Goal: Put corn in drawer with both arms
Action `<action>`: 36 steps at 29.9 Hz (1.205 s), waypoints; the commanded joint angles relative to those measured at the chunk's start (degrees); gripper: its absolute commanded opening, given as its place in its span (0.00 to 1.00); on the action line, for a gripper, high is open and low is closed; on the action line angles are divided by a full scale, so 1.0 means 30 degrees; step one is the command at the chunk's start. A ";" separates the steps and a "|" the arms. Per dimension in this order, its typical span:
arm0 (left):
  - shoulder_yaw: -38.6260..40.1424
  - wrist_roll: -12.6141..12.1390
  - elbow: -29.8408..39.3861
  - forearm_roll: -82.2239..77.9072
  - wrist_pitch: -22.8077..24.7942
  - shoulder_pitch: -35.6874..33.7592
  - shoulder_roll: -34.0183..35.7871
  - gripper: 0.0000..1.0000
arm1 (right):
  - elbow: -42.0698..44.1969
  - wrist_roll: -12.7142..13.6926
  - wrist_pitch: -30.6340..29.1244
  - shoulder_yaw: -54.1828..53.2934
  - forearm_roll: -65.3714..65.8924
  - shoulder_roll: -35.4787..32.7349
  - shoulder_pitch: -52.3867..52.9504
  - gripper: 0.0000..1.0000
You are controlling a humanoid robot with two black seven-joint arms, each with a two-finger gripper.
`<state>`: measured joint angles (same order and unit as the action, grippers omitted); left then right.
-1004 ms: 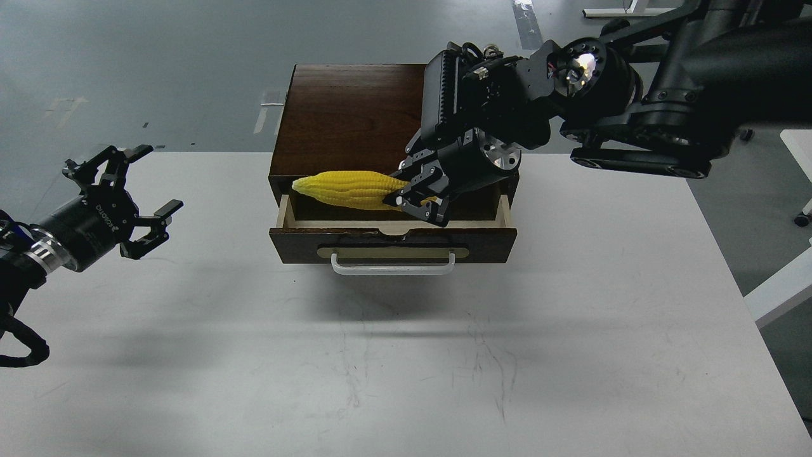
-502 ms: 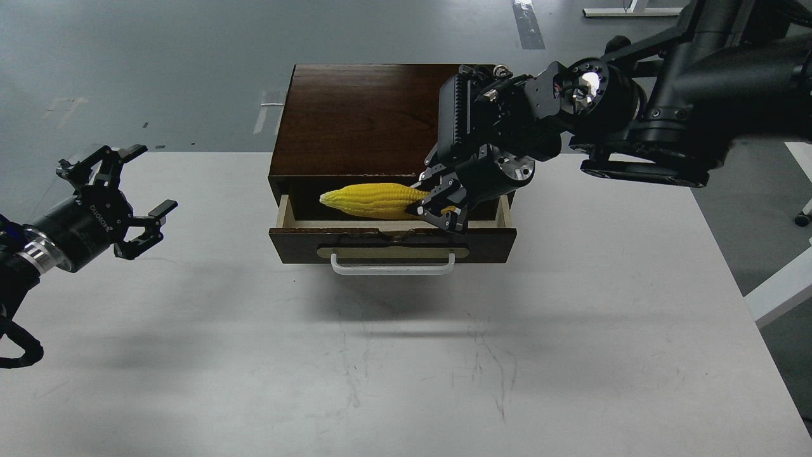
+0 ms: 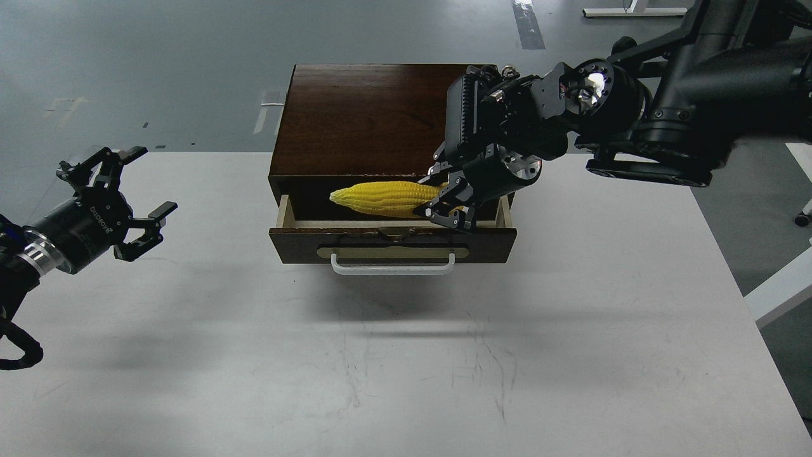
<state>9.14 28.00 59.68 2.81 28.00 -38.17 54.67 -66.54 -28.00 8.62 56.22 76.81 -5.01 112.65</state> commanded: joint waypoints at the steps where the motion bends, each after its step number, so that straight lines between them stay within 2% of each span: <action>1: 0.0001 0.0000 0.0000 -0.0029 0.0000 0.0008 -0.0001 0.98 | -0.0027 0.0000 -0.0002 -0.0019 -0.0056 -0.0001 0.0009 0.51; 9: 0.0001 0.0000 0.0000 -0.0029 0.0000 0.0008 -0.0001 0.98 | -0.0056 0.0000 -0.0002 -0.0019 -0.0086 -0.0060 0.0009 0.52; 10: 0.0001 0.0000 0.0000 0.0000 0.0000 0.0008 -0.0001 0.98 | -0.0056 0.0000 -0.0002 -0.0019 -0.0086 -0.0060 0.0009 0.56; 15: 0.0030 0.0000 0.0000 0.0000 0.0000 0.0008 -0.0001 0.98 | -0.0086 0.0000 0.0027 -0.0019 -0.0086 -0.0118 0.0009 0.61; 20: 0.0030 0.0000 0.0000 0.0000 0.0000 0.0008 -0.0001 0.98 | -0.0115 0.0000 0.0027 -0.0048 -0.0115 -0.0119 0.0038 0.62; 28: 0.0030 0.0000 0.0000 0.0000 0.0000 0.0008 -0.0001 0.98 | -0.0115 0.0000 0.0203 -0.1452 -0.1108 -0.1522 0.0741 0.63; 30: 0.0030 0.0000 0.0000 0.0029 0.0000 0.0008 -0.0030 0.98 | -0.0086 0.0000 0.0174 -0.2009 -0.2483 -0.2313 0.0858 0.70; 31: 0.0030 0.0000 0.0000 0.0000 0.0000 0.0008 -0.0030 0.98 | -0.0028 0.0000 0.0174 -0.2272 -0.3648 -0.2751 0.0916 0.79; 34: 0.0030 0.0000 0.0000 0.0000 0.0000 0.0008 -0.0088 0.98 | 0.0206 0.0000 0.0086 -0.2828 -0.6167 -0.3833 0.0830 0.96; 36: 0.0030 0.0000 0.0000 0.0000 0.0000 0.0008 -0.0147 0.98 | 0.0383 0.0000 0.0056 -0.3444 -0.8049 -0.4890 0.0508 0.97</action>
<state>9.23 28.00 59.67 2.84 28.00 -38.14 54.45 -66.12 -28.00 8.95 48.15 60.30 -15.71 115.19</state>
